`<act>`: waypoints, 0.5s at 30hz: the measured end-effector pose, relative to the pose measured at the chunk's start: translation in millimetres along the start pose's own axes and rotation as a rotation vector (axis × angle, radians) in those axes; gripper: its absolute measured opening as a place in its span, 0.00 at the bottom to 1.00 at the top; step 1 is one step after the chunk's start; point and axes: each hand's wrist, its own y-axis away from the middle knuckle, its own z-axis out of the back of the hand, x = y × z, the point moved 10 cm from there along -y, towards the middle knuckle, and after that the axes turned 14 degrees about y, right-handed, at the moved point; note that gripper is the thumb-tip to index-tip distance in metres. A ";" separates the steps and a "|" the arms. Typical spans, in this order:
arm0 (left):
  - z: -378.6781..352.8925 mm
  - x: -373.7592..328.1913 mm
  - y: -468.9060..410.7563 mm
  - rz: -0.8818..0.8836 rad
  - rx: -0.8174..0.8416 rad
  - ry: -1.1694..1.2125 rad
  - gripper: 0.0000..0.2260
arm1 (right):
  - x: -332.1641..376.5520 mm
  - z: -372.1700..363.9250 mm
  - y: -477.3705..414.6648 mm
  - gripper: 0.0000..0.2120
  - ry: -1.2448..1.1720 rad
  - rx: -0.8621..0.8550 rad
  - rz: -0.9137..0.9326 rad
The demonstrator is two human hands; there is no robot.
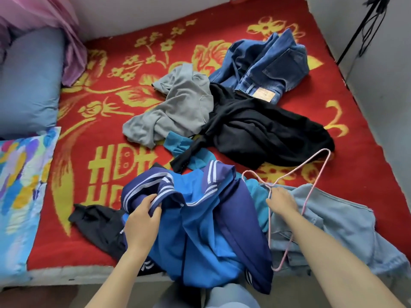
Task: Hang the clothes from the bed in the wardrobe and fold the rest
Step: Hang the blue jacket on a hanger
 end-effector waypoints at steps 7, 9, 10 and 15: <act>-5.8 6.5 -2.7 0.080 -0.023 0.011 0.13 | 8.0 -0.1 -38.2 0.18 0.147 0.031 0.122; -4.7 9.0 -5.2 0.094 -0.034 0.022 0.13 | 7.8 -5.9 -45.0 0.20 0.216 0.076 0.137; -4.1 9.6 -5.4 0.101 -0.033 0.024 0.13 | 7.4 -11.0 -47.1 0.20 0.241 0.109 0.142; 2.7 14.2 -12.0 0.119 -0.063 0.032 0.13 | 18.0 -22.1 -50.7 0.23 0.423 0.154 0.187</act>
